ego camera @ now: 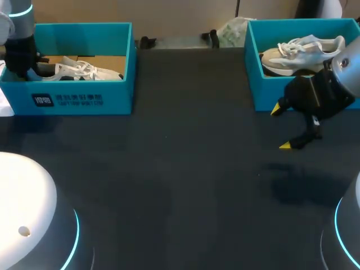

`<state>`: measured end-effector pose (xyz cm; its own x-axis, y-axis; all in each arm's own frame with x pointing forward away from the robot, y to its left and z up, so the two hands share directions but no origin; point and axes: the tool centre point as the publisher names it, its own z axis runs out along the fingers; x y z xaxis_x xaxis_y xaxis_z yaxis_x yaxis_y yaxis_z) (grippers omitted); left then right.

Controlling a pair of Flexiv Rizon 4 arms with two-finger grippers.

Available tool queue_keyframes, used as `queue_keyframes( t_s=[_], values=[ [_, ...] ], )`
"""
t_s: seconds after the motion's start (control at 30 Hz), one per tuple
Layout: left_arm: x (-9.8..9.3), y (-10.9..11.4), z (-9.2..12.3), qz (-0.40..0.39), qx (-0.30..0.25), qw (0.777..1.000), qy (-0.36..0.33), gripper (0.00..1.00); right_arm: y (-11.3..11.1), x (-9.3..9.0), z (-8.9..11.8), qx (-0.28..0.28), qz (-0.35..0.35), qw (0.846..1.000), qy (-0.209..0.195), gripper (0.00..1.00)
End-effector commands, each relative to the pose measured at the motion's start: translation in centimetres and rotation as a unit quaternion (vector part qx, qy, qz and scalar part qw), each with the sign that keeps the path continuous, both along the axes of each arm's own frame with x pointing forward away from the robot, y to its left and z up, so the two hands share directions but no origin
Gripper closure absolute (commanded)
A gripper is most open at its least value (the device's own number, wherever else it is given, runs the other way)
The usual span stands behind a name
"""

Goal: Take the shoe out of the shoebox, open the shoe tongue, remove and reinsert the insole, then place the shoe into the shoebox

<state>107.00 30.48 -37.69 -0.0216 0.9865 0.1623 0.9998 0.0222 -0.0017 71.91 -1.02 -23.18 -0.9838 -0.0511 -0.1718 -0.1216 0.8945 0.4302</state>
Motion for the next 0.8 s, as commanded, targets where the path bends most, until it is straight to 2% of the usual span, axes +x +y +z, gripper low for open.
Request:
queue_keyframes(
  t_s=[0.03, 0.5, 0.8],
  values=[
    [0.2, -0.1, -0.7, 0.000, 0.001, 1.000, 0.005, 1.00, 0.1, 0.0, -0.1, -0.001, -0.001, 1.000, 0.000, 0.00],
    [-1.7, -0.3, -1.0, -0.005, -0.003, 1.000, 0.017, 1.00, 0.1, 0.0, -0.1, -0.001, -0.001, 1.000, 0.000, 0.00],
    [-1.8, -0.3, -1.2, -0.017, -0.006, 1.000, 0.022, 1.00, 0.1, 0.0, -0.1, -0.001, -0.001, 1.000, 0.000, 0.00]
  ],
)
